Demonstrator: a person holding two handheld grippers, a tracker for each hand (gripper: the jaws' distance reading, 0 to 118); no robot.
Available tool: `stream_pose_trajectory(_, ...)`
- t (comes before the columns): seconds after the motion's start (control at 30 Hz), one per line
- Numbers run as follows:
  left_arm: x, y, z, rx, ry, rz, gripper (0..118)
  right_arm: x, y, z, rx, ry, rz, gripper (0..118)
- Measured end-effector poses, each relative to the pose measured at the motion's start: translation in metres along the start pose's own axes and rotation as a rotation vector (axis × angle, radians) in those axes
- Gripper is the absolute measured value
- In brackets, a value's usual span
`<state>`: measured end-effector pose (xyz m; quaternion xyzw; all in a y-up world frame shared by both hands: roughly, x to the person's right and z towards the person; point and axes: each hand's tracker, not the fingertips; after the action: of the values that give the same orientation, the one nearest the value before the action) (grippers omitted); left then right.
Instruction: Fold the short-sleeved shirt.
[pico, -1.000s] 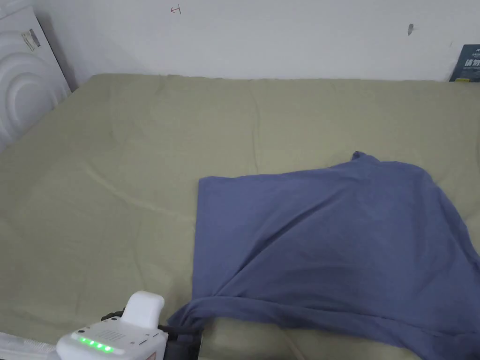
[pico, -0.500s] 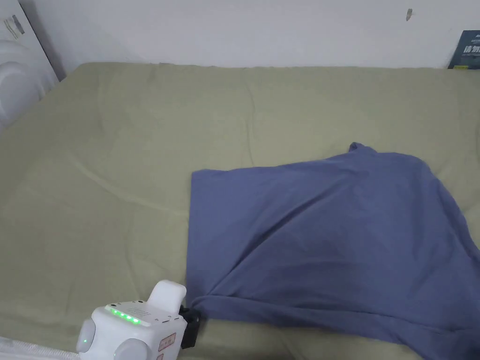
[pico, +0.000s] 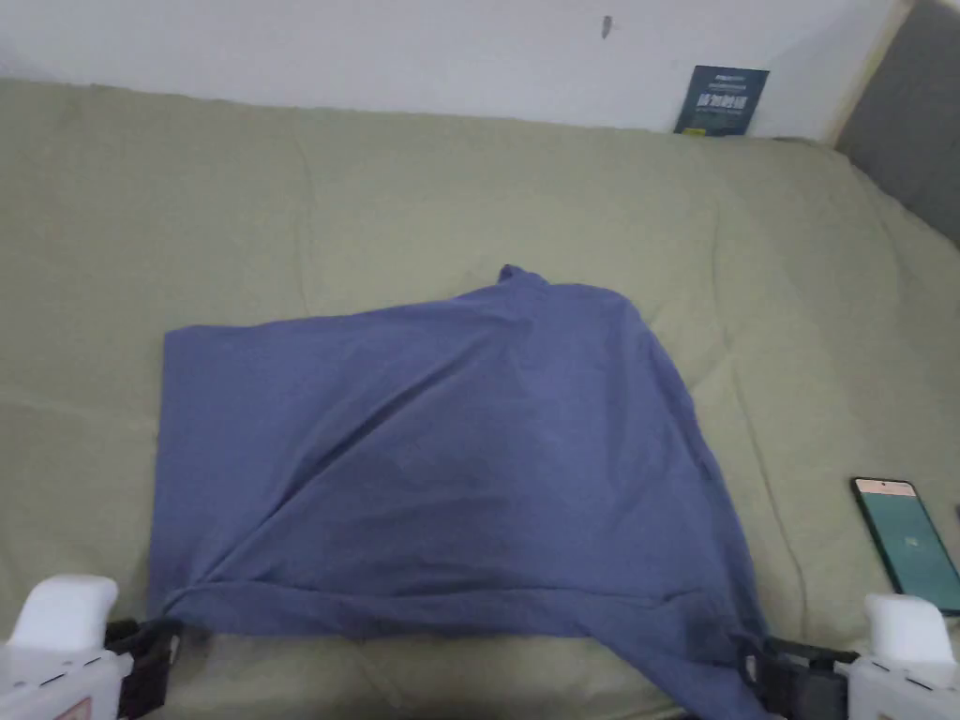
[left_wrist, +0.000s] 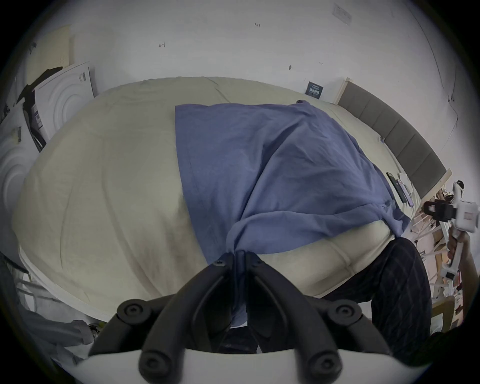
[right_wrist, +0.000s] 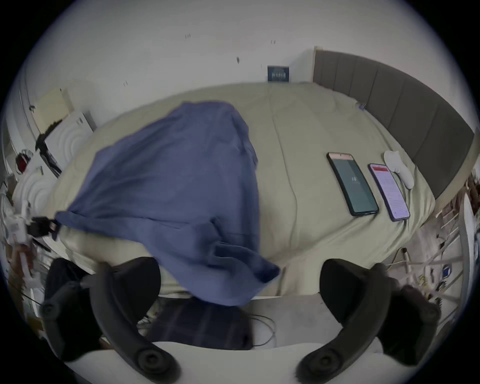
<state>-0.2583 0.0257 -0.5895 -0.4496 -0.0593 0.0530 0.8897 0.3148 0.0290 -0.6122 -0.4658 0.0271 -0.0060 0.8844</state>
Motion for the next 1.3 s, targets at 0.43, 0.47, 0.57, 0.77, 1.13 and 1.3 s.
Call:
stream_pose_trajectory(0.43,-0.006,-0.001,-0.006,-0.021,0.012,0.013,9,-0.014,0.009,-0.067,-0.085,0.0,0.158,46)
stream_pose_trajectory(0.47,0.0,0.001,-0.003,-0.023,0.017,0.011,9,-0.012,0.009,-0.071,-0.123,0.022,0.138,41)
stream_pose_trajectory(0.57,0.003,0.001,-0.001,-0.023,0.014,0.016,9,-0.009,0.017,-0.068,-0.124,0.058,0.036,5)
stream_pose_trajectory(0.77,-0.005,0.003,0.001,-0.011,0.005,0.034,9,-0.01,0.025,-0.037,-0.078,0.18,-0.027,5)
stream_pose_trajectory(1.13,-0.016,0.032,0.024,0.106,-0.052,0.11,9,0.005,0.089,0.009,0.053,0.323,-0.226,5)
stream_pose_trajectory(1.3,-0.026,0.084,0.02,0.155,-0.049,0.128,9,0.012,0.165,0.003,0.085,0.401,-0.327,5)
